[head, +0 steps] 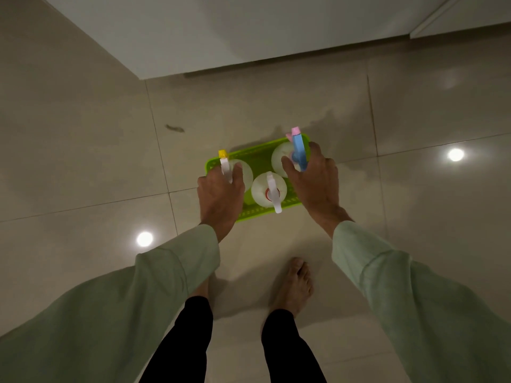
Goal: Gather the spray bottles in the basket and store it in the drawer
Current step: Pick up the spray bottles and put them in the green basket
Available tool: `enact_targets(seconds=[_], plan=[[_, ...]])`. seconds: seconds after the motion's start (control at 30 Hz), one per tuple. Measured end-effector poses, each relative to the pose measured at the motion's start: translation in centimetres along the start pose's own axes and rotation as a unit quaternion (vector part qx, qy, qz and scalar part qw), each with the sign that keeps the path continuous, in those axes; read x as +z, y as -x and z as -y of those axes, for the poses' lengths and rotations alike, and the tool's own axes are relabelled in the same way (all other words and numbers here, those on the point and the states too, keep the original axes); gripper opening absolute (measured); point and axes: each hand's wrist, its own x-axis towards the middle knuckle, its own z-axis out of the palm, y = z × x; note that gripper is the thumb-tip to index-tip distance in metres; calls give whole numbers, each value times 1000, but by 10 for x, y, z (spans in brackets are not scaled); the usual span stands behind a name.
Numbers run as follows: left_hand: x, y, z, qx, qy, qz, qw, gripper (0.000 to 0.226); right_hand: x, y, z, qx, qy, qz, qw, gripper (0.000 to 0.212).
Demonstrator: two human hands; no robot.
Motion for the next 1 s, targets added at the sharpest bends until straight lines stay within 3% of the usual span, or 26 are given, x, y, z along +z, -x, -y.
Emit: enact_targets(seconds=[0.1,0.2,0.33,0.43,0.53,0.67,0.77,0.9,1.0], plan=[[-6,3,4,5,12,1,1000,49,-7,14,3,20,7,-43,999,65],[-13,11,10,19,24,-9,999,50,-14,40,8,-11,28,-126,992,55],[-18,29,18,1,42,-46,998,57,-7,76,15,-47,15,-99,994,46],[-20,37,31,-14,58,-48,997,72,1,87,11,0,-33,-109,993,37],[-16,32,50,-30,57,-38,997,66,6,78,-7,93,-82,-138,983,24],[3,12,72,-86,34,9,996,61,20,57,-41,119,-46,-27,991,44],[20,-2,81,-107,30,31,993,68,31,39,-63,147,-45,13,988,57],[39,-16,87,-135,57,55,988,70,40,18,-77,170,-103,55,978,45],[48,-22,91,-119,36,86,989,51,42,8,-83,157,-118,75,978,39]])
